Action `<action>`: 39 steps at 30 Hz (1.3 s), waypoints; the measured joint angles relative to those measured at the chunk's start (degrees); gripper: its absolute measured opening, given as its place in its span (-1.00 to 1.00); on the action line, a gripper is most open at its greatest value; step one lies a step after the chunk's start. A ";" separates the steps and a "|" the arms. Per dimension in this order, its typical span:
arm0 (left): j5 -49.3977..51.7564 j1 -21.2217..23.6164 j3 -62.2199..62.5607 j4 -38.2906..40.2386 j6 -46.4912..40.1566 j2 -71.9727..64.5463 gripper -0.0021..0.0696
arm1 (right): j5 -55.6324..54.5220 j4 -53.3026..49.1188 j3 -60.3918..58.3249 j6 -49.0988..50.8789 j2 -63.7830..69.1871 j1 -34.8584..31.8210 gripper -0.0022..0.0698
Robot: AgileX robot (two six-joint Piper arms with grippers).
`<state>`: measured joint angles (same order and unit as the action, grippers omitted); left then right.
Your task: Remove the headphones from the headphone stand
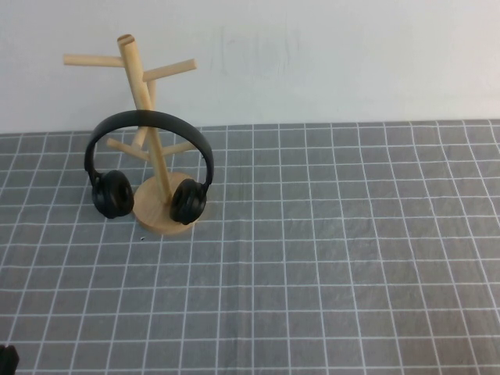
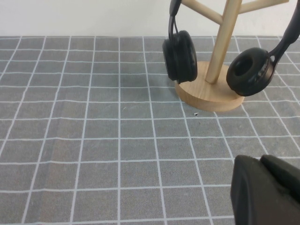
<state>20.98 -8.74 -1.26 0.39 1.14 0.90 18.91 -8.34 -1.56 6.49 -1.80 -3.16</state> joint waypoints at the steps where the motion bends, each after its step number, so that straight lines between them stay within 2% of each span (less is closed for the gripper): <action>1: 0.00 0.00 0.00 -0.39 0.00 0.00 -0.95 | 0.00 0.00 0.00 0.00 0.00 0.00 -0.96; 11: -2.28 0.00 -0.10 -1.33 0.00 0.00 -0.95 | 0.00 0.00 0.00 0.00 0.00 0.00 -0.96; 20: -27.43 0.00 -0.20 -0.39 0.00 0.00 -0.95 | 0.00 0.00 0.00 0.00 0.00 0.00 -0.96; 28: -36.00 0.00 -0.22 1.08 0.12 0.00 -0.95 | 0.00 0.00 0.00 0.00 0.00 0.00 -0.96; 36: -63.19 0.00 -0.05 2.99 -1.14 0.00 -0.95 | 0.00 0.00 0.00 0.00 0.00 0.00 -0.96; 39: -61.42 0.00 3.80 3.45 -4.82 0.00 -0.95 | 0.00 0.00 0.00 0.00 0.00 0.00 -0.96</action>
<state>-40.45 -8.74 2.54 3.84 -3.67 0.90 18.91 -8.34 -1.56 6.49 -1.80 -3.16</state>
